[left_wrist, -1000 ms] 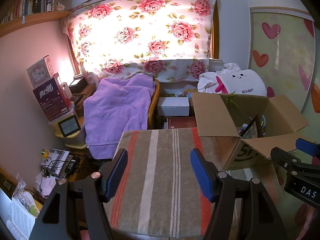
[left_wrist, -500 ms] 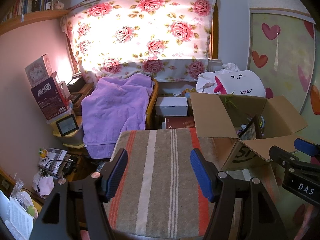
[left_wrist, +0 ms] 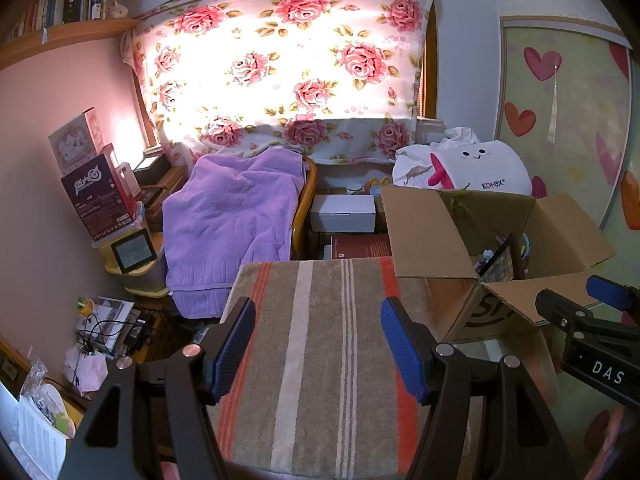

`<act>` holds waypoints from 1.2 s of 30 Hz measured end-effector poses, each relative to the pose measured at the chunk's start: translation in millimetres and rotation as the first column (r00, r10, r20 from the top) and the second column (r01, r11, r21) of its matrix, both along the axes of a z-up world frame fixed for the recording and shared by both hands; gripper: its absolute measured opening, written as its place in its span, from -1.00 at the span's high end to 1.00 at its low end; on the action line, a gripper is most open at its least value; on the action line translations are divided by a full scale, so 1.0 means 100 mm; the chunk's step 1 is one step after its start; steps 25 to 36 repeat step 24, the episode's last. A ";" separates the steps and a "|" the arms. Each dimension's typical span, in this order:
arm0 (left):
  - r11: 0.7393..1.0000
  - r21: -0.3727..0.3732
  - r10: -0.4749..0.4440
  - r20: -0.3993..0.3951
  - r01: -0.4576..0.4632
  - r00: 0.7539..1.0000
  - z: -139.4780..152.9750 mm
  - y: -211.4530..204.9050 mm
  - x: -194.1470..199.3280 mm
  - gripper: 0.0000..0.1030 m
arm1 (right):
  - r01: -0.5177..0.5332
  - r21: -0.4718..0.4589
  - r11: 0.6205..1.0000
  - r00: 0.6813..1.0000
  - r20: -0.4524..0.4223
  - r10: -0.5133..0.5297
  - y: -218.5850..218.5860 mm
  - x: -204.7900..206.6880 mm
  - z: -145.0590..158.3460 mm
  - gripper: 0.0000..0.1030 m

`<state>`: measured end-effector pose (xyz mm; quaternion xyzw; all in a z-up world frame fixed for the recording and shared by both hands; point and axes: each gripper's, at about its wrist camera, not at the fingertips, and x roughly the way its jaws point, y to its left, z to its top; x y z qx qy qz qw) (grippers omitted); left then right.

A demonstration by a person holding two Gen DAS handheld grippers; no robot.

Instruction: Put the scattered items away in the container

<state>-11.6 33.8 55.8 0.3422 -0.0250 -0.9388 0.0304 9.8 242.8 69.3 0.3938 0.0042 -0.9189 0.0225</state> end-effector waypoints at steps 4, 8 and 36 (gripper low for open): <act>1.000 0.006 -0.003 0.001 0.003 1.000 0.00 -0.01 -0.01 -0.34 | 0.004 0.000 1.000 1.000 0.001 -0.004 0.00 -0.01 0.00 -0.60; 1.000 0.003 -0.006 -0.001 0.006 1.000 0.00 -0.01 -0.01 -0.34 | 0.008 0.000 1.000 1.000 0.002 -0.008 0.00 -0.01 -0.01 -0.60; 1.000 -0.012 0.003 -0.020 -0.003 1.000 -0.01 -0.01 0.02 -0.34 | 0.005 0.006 1.000 1.000 0.006 -0.006 -0.02 -0.02 -0.01 -0.60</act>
